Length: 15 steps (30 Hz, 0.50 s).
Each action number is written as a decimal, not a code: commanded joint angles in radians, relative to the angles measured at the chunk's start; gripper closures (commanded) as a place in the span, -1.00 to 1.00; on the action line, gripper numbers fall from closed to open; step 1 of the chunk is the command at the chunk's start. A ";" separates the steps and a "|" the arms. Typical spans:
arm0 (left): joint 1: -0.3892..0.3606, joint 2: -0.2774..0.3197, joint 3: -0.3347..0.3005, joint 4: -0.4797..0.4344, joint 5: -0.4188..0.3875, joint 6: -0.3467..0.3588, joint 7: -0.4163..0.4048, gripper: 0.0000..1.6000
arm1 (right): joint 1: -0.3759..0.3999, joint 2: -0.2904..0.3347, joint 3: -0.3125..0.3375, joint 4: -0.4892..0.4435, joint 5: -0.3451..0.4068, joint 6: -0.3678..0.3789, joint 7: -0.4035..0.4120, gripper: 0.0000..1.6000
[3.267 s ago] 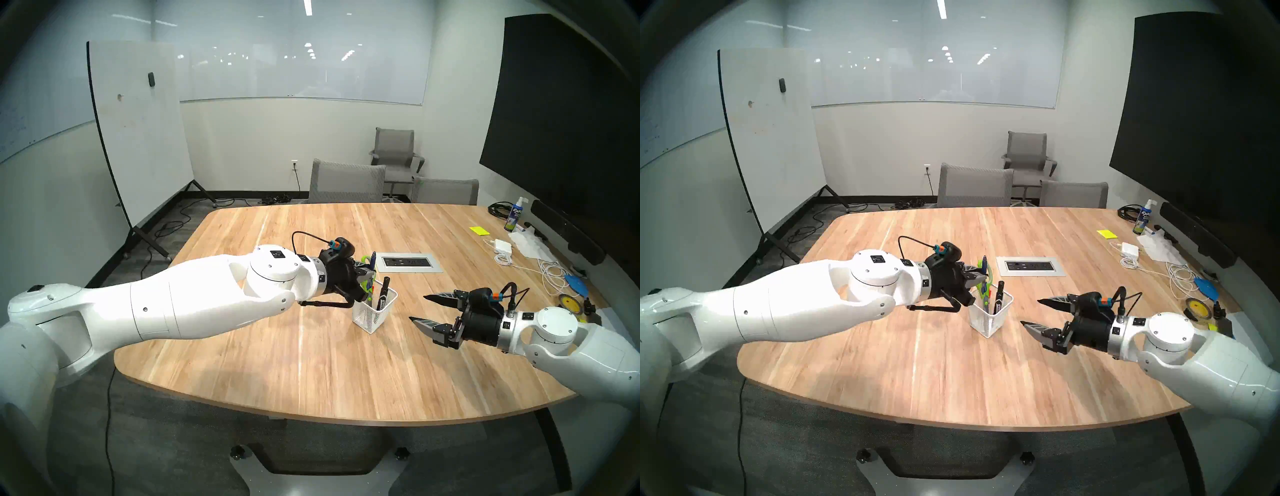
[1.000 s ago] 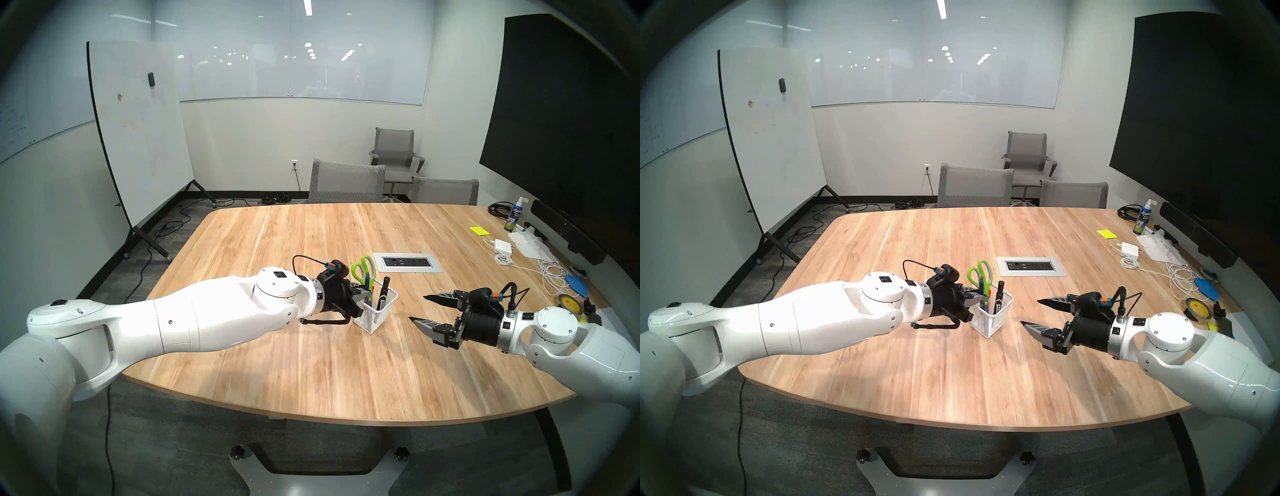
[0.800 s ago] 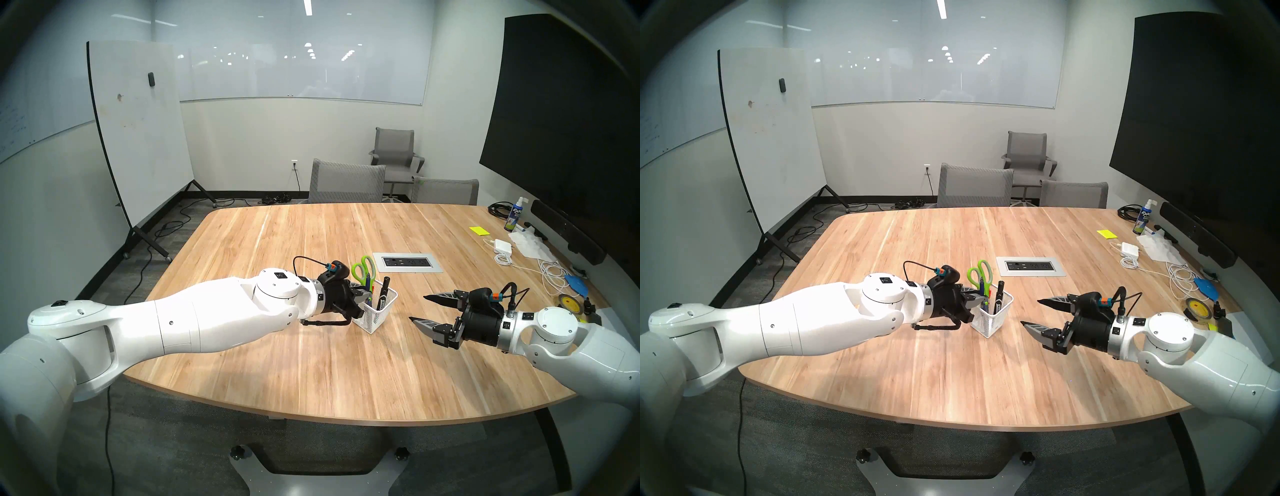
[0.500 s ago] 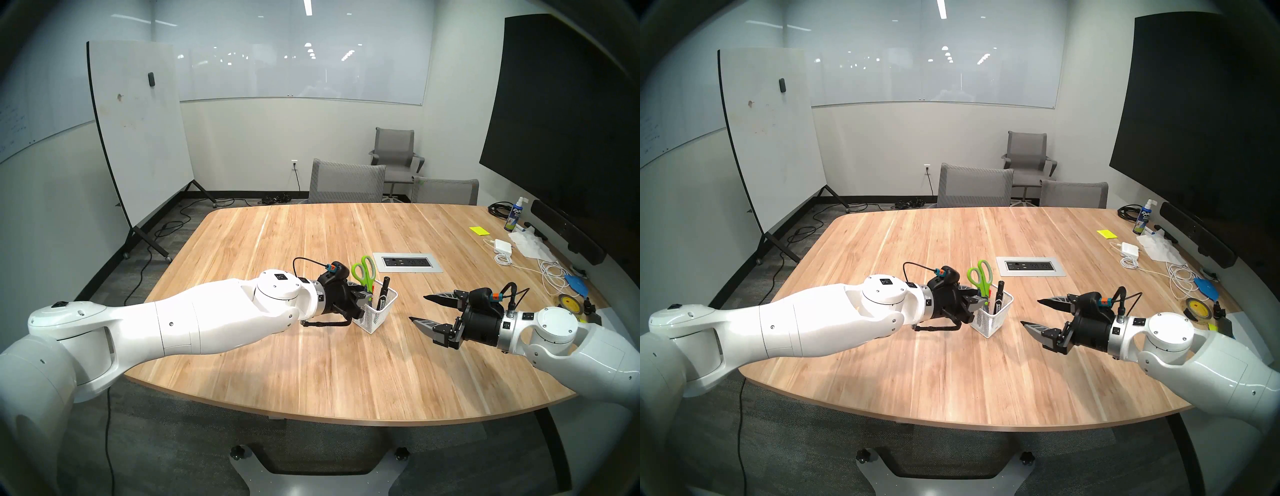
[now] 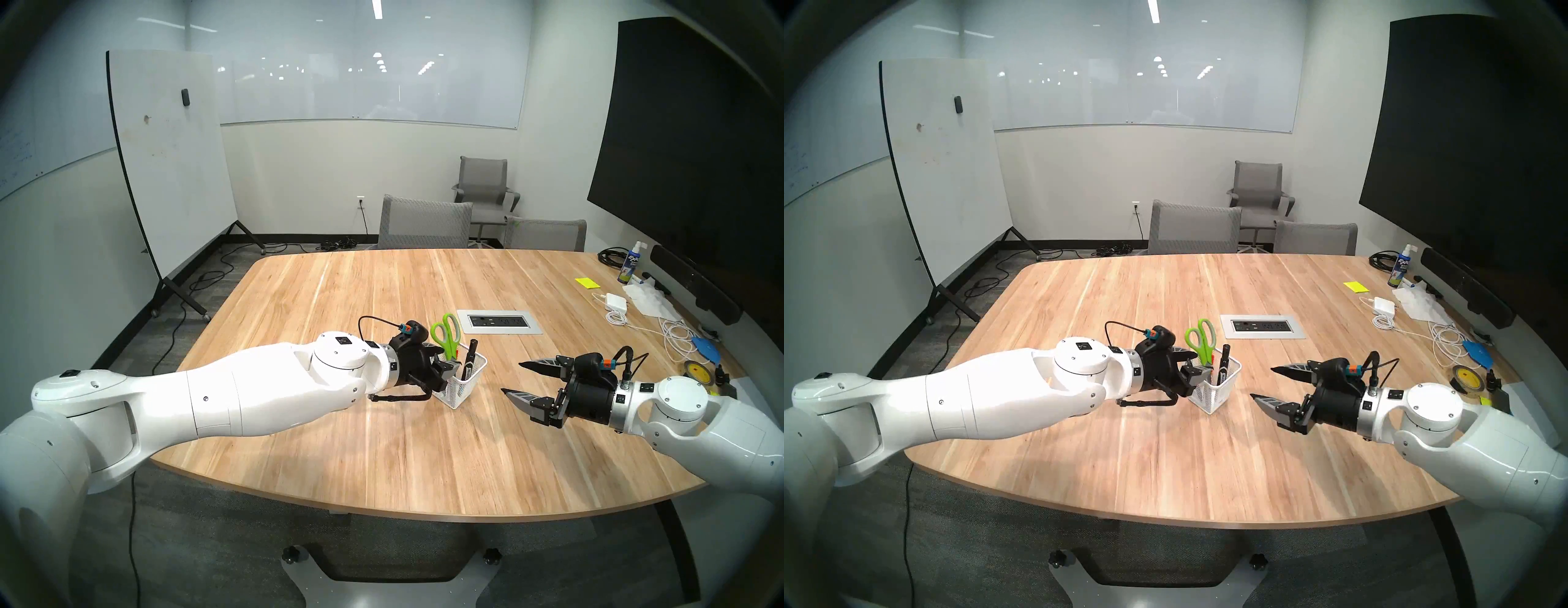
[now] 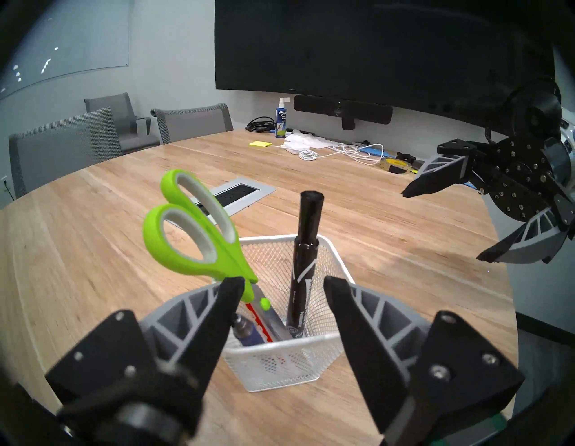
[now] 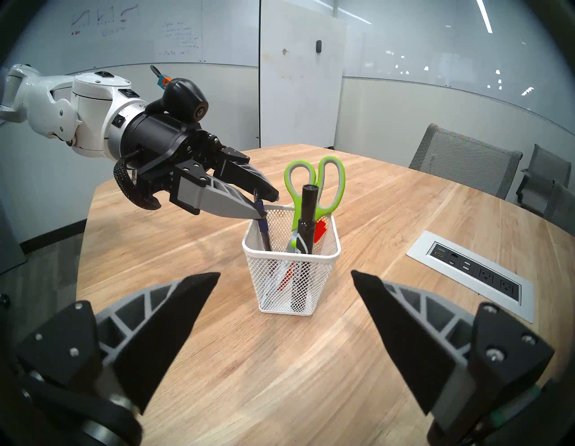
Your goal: Place the pen, the marker, and the scissors into the pen holder
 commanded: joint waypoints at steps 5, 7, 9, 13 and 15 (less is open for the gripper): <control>-0.056 0.065 -0.031 -0.138 0.020 0.042 0.045 -0.47 | 0.008 0.001 0.007 -0.006 0.002 -0.002 0.001 -0.98; -0.059 0.069 -0.031 -0.147 0.025 0.041 0.044 -0.47 | 0.008 0.001 0.007 -0.006 0.002 -0.002 0.001 -0.98; -0.061 0.087 -0.033 -0.189 0.027 0.054 0.058 -0.47 | 0.008 0.001 0.007 -0.006 0.002 -0.002 0.001 -0.98; -0.058 0.109 -0.035 -0.244 0.030 0.066 0.072 -0.50 | 0.008 0.001 0.007 -0.006 0.002 -0.002 0.001 -0.98; -0.051 0.133 -0.036 -0.295 0.029 0.077 0.099 -0.50 | 0.008 0.001 0.007 -0.006 0.002 -0.002 0.001 -0.98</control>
